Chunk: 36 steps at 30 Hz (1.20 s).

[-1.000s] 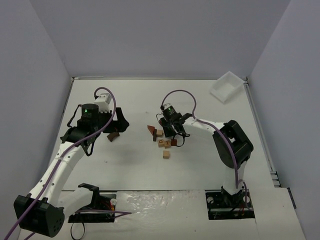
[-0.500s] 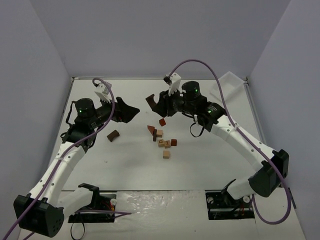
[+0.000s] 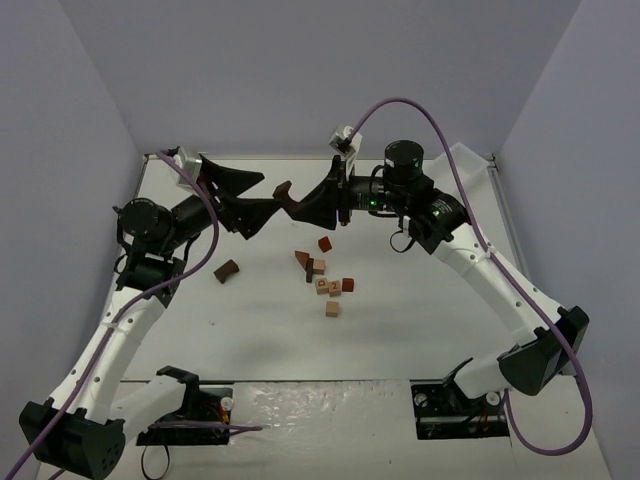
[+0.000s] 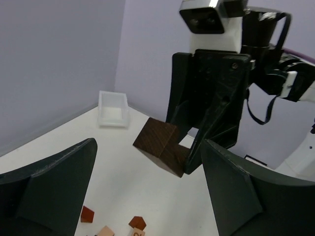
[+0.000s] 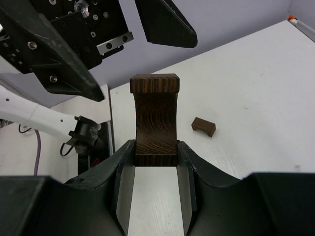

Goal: Build the wood block tower

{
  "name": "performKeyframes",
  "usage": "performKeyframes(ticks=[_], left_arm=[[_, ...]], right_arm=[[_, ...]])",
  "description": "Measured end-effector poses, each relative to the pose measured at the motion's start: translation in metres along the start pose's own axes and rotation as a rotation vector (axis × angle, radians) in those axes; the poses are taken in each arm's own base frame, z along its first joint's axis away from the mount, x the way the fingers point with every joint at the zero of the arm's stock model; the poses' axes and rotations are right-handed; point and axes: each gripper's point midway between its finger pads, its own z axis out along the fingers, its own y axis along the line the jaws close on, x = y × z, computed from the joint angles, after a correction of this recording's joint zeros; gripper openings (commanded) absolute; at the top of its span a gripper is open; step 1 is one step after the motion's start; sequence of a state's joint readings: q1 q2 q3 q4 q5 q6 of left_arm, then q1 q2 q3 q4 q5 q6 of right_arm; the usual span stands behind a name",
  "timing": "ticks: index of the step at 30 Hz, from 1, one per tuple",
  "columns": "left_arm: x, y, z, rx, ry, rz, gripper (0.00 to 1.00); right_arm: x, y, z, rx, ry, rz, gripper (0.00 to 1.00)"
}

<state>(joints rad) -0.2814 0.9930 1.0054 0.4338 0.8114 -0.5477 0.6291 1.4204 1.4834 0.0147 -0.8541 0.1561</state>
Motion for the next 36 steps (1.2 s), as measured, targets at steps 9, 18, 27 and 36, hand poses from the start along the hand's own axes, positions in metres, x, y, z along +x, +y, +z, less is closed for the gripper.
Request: performKeyframes(ticks=[9,18,27,36], left_arm=[[-0.012,-0.032,0.0,0.159,-0.023,0.015,0.77],[0.004,-0.036,0.005,0.251,0.057,-0.046,0.61],[0.003,-0.043,0.008,0.317,0.072,-0.077,0.31],[-0.002,-0.053,0.012,0.379,0.048,-0.105,0.29]], right_arm=[[-0.008,0.018,-0.002,-0.129,-0.006,-0.034,0.0],[-0.007,0.03,-0.009,-0.227,0.002,-0.082,0.0],[-0.011,0.027,-0.018,-0.24,-0.006,-0.105,0.0],[-0.014,0.03,-0.022,-0.254,-0.017,-0.136,0.0]])
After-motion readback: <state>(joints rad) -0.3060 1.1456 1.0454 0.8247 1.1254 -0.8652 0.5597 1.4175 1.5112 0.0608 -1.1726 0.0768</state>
